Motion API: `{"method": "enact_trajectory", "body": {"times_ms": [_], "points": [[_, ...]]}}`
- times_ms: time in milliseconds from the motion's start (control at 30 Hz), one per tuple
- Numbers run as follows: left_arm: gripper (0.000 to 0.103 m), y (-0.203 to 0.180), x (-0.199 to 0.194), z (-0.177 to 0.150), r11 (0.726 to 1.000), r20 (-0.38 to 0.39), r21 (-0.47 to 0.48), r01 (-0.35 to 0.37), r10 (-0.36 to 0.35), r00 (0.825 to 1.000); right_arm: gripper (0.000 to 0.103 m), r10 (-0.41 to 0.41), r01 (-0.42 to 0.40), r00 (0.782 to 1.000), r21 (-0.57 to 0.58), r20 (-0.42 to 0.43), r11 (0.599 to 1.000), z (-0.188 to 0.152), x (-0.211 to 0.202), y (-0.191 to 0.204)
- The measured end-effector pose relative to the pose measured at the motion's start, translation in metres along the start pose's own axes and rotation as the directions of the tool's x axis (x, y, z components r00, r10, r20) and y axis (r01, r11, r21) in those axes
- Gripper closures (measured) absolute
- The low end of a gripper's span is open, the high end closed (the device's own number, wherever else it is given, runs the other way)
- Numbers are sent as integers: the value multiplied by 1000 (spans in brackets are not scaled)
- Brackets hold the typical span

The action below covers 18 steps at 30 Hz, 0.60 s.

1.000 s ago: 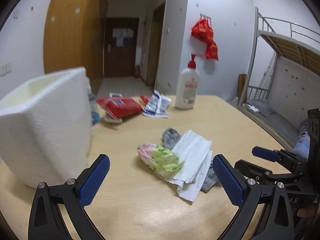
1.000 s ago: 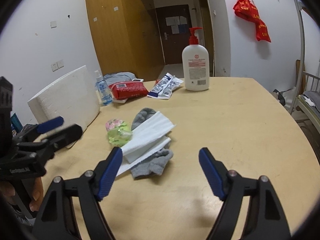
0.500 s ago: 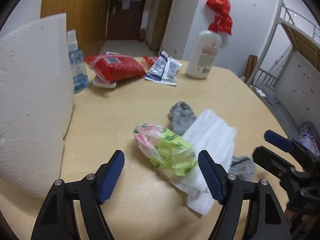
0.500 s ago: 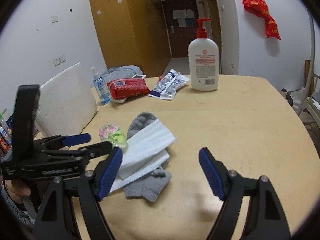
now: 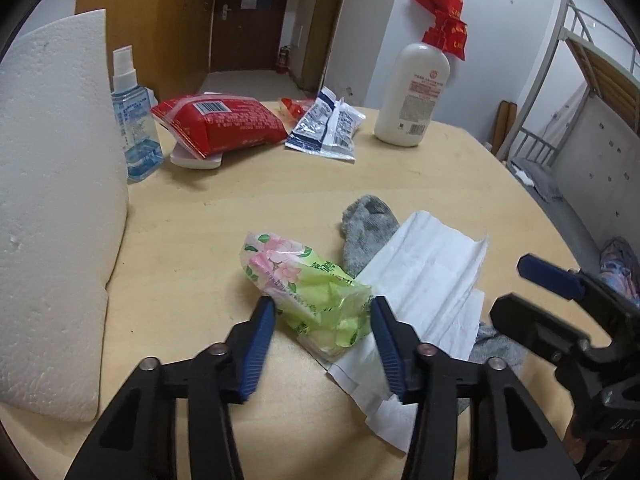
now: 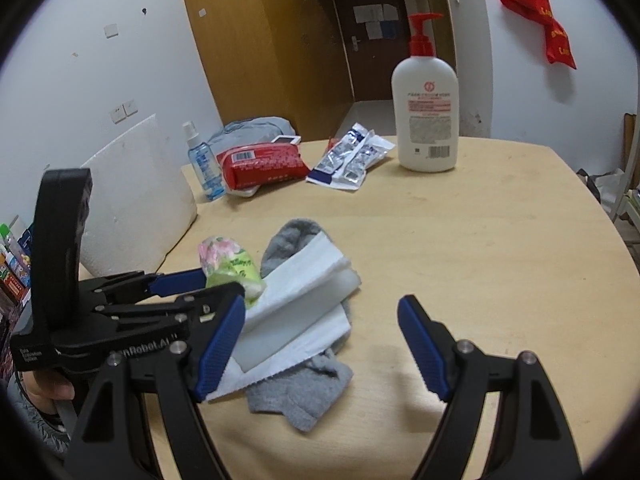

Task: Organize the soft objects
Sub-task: 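Close the left tool on the green-pink wrapped packet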

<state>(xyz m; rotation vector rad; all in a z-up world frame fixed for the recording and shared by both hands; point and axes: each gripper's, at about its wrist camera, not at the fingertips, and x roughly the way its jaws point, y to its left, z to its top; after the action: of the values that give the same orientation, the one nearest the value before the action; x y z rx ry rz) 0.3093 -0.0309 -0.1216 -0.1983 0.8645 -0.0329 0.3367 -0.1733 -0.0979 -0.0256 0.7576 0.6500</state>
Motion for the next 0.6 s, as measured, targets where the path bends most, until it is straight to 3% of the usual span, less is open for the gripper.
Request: {"method": "enact_trajectory", "body": {"times_ms": [100, 167, 300, 600], "points": [[69, 1, -1, 1, 1000, 8, -8, 12, -12, 1000, 21, -3, 3, 1000, -7, -10, 1000, 1, 4, 2], [86, 1, -2, 1, 1000, 12, -7, 18, -18, 1000, 21, 1, -1, 1000, -9, -13, 1000, 2, 7, 4], [100, 2, -3, 1, 999, 22, -3, 38, -38, 999, 21, 10, -10, 1000, -3, -19, 1000, 6, 13, 7], [101, -2, -13, 0, 997, 45, 15, 77, -78, 996, 21, 7, -4, 999, 57, -47, 998, 11, 24, -2]]}}
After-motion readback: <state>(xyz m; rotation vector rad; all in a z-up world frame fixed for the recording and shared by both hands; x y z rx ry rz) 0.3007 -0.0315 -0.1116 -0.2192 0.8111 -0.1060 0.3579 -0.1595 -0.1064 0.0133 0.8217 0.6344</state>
